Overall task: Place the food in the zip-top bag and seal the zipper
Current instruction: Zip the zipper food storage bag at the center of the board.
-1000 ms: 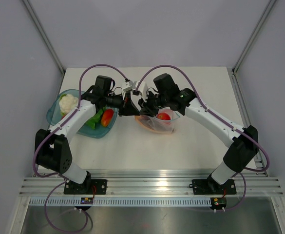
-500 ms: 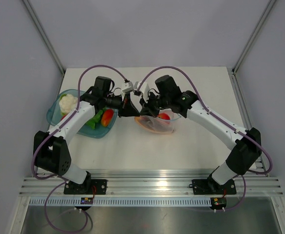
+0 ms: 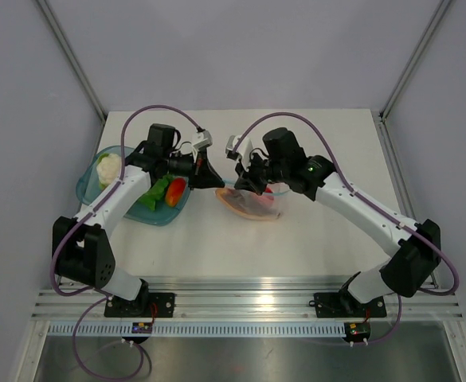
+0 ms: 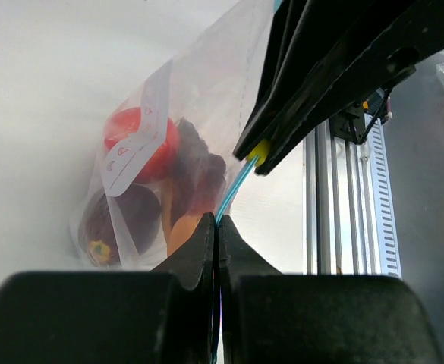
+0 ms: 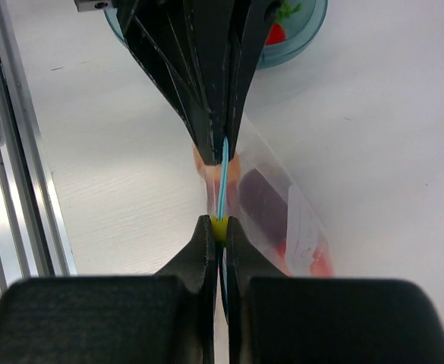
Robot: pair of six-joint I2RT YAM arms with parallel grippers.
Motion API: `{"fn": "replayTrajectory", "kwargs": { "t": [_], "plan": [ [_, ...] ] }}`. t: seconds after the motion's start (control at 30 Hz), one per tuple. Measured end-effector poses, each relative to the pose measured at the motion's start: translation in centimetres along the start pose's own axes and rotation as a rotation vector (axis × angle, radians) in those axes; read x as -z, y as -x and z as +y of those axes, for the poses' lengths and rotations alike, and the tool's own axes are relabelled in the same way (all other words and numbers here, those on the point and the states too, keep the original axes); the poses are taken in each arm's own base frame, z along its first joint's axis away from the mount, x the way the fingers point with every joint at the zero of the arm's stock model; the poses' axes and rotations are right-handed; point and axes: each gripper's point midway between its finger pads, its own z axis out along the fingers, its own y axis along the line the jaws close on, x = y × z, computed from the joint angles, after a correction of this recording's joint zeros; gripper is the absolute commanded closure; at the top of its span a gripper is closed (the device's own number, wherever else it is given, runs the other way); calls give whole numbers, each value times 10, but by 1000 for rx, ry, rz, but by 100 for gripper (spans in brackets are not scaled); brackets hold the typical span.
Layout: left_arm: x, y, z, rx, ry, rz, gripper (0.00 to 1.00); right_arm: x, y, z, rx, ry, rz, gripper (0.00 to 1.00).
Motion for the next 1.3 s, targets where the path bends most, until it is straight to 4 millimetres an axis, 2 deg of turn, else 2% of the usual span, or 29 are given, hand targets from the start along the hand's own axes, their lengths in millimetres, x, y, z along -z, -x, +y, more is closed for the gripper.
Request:
{"fn": "replayTrajectory", "kwargs": {
  "t": [0.27, 0.53, 0.73, 1.3],
  "plan": [
    [18, 4, 17, 47, 69, -24, 100, 20, -6, -19, -29, -58, -10, 100],
    [40, 12, 36, 79, 143, -65, 100, 59, -26, -41, -83, -157, -23, 100],
    [44, 17, 38, 83, 156, -80, 100, 82, -42, -42, -117, -220, -20, 100],
    [43, 18, 34, 115, 138, -92, 100, 92, -58, -38, -150, -268, -2, 100]
  ]
}}
